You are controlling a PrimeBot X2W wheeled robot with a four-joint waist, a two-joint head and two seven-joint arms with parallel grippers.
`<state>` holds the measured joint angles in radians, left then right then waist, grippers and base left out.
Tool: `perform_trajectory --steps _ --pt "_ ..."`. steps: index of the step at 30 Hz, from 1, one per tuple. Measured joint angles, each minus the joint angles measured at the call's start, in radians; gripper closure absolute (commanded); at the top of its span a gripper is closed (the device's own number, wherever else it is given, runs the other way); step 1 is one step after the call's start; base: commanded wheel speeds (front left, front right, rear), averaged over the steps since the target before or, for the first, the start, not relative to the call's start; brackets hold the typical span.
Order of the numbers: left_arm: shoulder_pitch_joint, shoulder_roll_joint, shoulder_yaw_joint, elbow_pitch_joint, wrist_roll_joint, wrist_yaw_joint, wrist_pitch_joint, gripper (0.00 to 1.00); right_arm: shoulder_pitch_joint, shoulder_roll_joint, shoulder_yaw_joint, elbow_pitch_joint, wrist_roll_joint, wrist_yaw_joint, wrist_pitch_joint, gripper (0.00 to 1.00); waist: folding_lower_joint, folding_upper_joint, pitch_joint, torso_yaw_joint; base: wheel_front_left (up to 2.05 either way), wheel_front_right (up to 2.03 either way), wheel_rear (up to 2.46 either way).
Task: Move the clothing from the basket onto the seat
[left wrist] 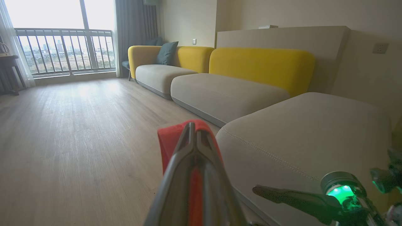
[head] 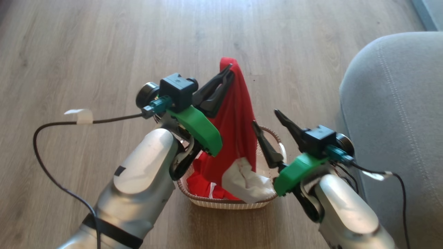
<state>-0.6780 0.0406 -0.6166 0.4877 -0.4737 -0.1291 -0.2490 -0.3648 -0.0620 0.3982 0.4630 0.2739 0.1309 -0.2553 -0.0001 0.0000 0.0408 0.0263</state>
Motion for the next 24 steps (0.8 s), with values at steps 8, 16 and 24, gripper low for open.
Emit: perform_trajectory --steps 8,16,24 --pt "-0.010 0.000 -0.076 -0.023 -0.032 0.000 0.000 1.00 -0.097 -0.001 0.097 0.139 0.001 0.000 0.000 0.00 0.0000 0.0000 0.009 0.050 0.00 0.00 0.00" --pt "-0.057 0.001 -0.173 -0.088 -0.085 0.000 0.000 1.00 -0.149 -0.001 0.129 0.313 0.018 0.000 0.000 0.00 0.0000 0.0000 0.022 0.118 0.00 0.00 0.00" --pt "-0.084 0.001 -0.241 -0.122 -0.122 0.010 0.000 1.00 -0.161 -0.001 0.153 0.396 0.062 0.000 0.000 1.00 0.0000 0.0000 0.039 0.181 0.00 0.00 0.00"
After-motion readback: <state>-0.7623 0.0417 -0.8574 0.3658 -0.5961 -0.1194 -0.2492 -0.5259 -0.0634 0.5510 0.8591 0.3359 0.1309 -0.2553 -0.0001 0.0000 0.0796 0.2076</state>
